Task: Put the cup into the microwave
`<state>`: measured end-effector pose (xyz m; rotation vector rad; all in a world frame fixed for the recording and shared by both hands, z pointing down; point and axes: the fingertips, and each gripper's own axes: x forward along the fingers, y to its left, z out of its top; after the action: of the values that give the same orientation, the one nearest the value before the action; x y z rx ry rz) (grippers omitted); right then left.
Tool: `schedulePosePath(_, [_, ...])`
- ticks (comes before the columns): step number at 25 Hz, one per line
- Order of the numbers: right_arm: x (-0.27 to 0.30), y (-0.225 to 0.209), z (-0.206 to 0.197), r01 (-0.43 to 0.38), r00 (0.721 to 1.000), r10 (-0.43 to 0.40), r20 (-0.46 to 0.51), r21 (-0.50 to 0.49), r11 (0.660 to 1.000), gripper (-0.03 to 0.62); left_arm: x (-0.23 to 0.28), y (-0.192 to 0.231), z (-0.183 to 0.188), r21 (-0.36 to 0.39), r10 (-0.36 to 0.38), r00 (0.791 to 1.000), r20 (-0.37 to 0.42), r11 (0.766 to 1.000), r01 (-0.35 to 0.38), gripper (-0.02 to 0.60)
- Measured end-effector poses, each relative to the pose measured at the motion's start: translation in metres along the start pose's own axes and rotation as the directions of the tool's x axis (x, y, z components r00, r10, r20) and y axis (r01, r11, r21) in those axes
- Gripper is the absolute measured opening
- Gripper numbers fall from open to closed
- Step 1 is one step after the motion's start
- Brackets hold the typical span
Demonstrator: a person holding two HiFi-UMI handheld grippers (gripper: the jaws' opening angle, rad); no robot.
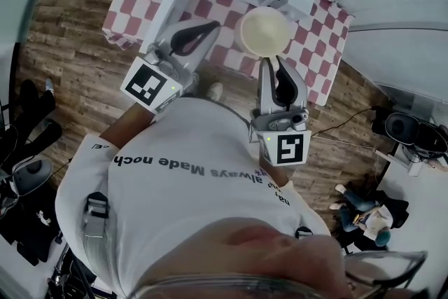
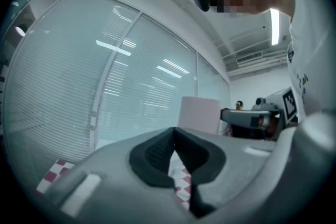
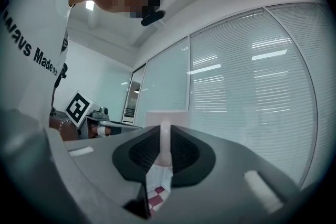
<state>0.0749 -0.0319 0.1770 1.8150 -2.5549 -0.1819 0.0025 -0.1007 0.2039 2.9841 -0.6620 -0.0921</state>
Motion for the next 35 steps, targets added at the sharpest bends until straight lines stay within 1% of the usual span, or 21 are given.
schedulePosePath(5, [-0.01, -0.01, -0.012, -0.019, 1.0, 0.019, -0.015, -0.007, 1.0, 0.04, 0.01, -0.007, -0.011, -0.007, 0.011, 1.0, -0.008, 1.0, -0.011, 0.003])
schedulePosePath(8, [-0.01, -0.015, -0.017, -0.003, 1.0, 0.003, -0.011, 0.023, 1.0, 0.04, 0.014, -0.008, -0.021, -0.022, 0.017, 1.0, -0.017, 1.0, -0.017, 0.003])
schedulePosePath(10, [-0.009, -0.018, -0.024, 0.005, 1.0, -0.005, -0.013, 0.035, 0.999, 0.04, 0.017, -0.006, -0.028, -0.015, 0.016, 1.0, -0.024, 1.0, -0.017, 0.003])
schedulePosePath(13, [-0.008, -0.022, -0.044, -0.008, 0.999, 0.009, -0.034, 0.019, 1.0, 0.04, 0.025, -0.001, -0.04, -0.001, 0.015, 0.999, -0.033, 1.0, -0.015, 0.003])
schedulePosePath(18, [-0.001, -0.03, -0.076, -0.007, 0.998, 0.009, -0.056, 0.028, 1.0, 0.04, 0.037, 0.008, -0.063, 0.009, 0.025, 0.999, -0.028, 1.0, -0.025, 0.003])
schedulePosePath(22, [0.009, -0.038, -0.104, 0.006, 0.998, -0.003, -0.07, 0.038, 0.999, 0.04, 0.046, 0.019, -0.087, -0.007, 0.034, 0.999, -0.039, 0.999, -0.034, 0.003])
schedulePosePath(25, [0.02, -0.045, -0.128, 0.013, 0.997, -0.01, -0.08, 0.038, 0.999, 0.04, 0.055, 0.031, -0.106, -0.045, 0.049, 0.997, -0.059, 0.998, -0.052, 0.003])
schedulePosePath(27, [0.027, -0.049, -0.143, 0.017, 0.996, -0.014, -0.088, 0.036, 0.999, 0.038, 0.06, 0.04, -0.119, -0.057, 0.063, 0.996, -0.068, 0.996, -0.067, 0.003])
schedulePosePath(35, [0.053, -0.064, -0.198, 0.048, 0.994, -0.044, -0.104, 0.038, 0.998, 0.04, 0.082, 0.073, -0.173, -0.039, 0.093, 0.992, -0.088, 0.995, -0.096, 0.003])
